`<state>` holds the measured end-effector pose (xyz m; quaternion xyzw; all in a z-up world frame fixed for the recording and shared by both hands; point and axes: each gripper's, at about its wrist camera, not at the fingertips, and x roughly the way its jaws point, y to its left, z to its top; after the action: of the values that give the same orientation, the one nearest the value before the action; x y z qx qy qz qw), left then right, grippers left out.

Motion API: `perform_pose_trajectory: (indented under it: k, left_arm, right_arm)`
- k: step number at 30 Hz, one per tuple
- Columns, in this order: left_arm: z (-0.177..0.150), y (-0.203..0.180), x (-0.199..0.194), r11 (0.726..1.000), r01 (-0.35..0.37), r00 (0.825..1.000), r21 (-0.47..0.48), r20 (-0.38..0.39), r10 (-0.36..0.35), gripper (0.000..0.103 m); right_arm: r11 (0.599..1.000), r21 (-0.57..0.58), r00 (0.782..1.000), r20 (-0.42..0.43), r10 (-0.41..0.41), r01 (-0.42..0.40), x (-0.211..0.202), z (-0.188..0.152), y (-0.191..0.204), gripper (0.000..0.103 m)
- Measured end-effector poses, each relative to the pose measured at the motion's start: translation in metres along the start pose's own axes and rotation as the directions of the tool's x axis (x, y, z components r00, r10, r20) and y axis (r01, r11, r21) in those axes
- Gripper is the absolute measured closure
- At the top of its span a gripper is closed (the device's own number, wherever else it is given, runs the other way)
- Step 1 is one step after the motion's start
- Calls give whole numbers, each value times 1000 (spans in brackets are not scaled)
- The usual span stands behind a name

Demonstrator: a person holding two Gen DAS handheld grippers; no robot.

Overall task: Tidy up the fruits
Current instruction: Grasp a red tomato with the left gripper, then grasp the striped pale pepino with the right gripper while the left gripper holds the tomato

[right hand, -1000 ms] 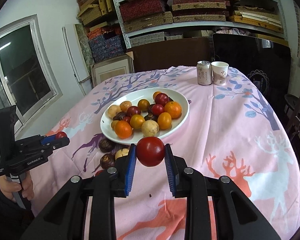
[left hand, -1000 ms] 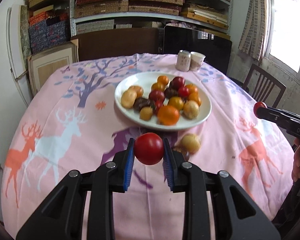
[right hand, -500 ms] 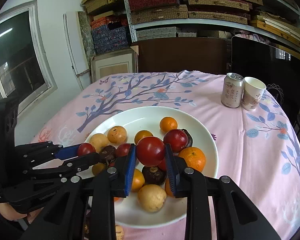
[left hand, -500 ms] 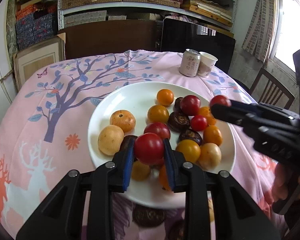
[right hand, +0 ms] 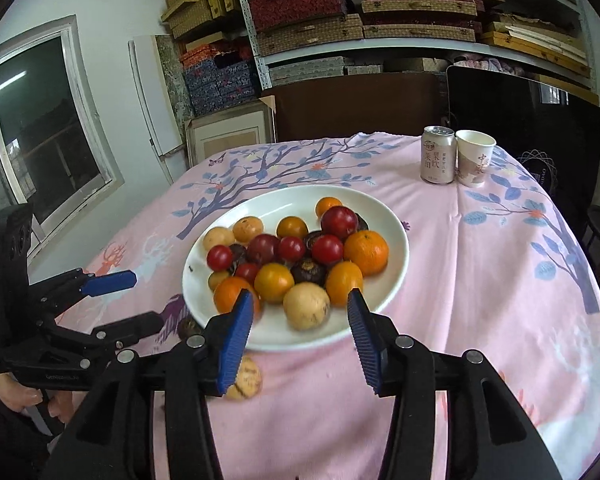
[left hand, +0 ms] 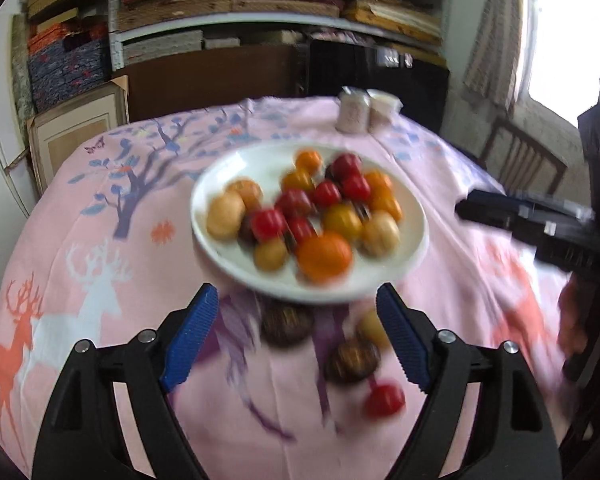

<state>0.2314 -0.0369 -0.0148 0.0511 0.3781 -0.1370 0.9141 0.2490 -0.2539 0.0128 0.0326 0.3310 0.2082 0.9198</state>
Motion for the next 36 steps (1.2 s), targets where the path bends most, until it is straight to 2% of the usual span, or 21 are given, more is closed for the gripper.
perform_pose_trajectory:
  k: [2, 5, 6, 7, 8, 10, 13, 15, 19, 21, 22, 27, 32, 36]
  left_arm:
    - [-28, -22, -6, 997, -24, 999, 76, -39, 27, 24]
    - [-57, -43, -6, 993, -23, 996, 118, -87, 33, 25]
    - [-62, -47, -3, 994, -19, 995, 111, -96, 30, 26]
    - [-64, -48, 0, 995, -25, 994, 98, -104, 35, 32]
    - [-65, -47, 4, 997, -27, 993, 79, -115, 36, 43]
    - [-65, -43, 12, 999, -11, 991, 33, -137, 16, 52]
    - [-64, -44, 21, 1000, -13, 986, 16, -164, 15, 58]
    - [-63, -47, 24, 1000, -21, 985, 21, -170, 24, 58]
    - [-59, -48, 27, 1000, -15, 986, 3, -168, 16, 58]
    - [-57, -46, 29, 1000, 6, 986, -8, -168, -7, 66]
    - [-56, -47, 29, 1000, 18, 986, -9, -167, -19, 74]
    - [-56, -44, 26, 998, 58, 986, -37, -153, -63, 74]
    - [-58, -38, -2, 998, 57, 995, -41, -76, -60, 74]
    - [-65, -20, -20, 996, 46, 997, -83, -53, -50, 74]
  right_arm:
    - [1000, 16, 1000, 6, -9, 9, -19, -20, -2, 52]
    - [998, 60, 1000, 0, -20, 20, -33, -44, -8, 51]
    - [997, 71, 1000, -1, -19, 19, -35, -50, -9, 51]
    - [997, 77, 1000, -3, -19, 20, -37, -55, -9, 51]
    - [996, 81, 1000, -5, -21, 22, -38, -59, -9, 51]
    - [996, 87, 1000, -16, -22, 23, -38, -67, -8, 51]
    - [996, 89, 999, -34, -16, 19, -38, -74, -6, 51]
    - [996, 82, 999, -40, -16, 19, -37, -77, -5, 51]
    - [997, 75, 998, -56, -14, 18, -34, -77, -3, 51]
    - [998, 61, 997, -75, -16, 20, -28, -77, 1, 51]
    - [998, 53, 996, -83, -16, 20, -25, -76, 3, 51]
    - [999, 38, 995, -100, -19, 23, -16, -74, 11, 51]
    - [1000, 4, 992, -123, -24, 25, -10, -69, 20, 51]
    - [1000, -23, 986, -164, 0, -3, 11, -59, 36, 51]
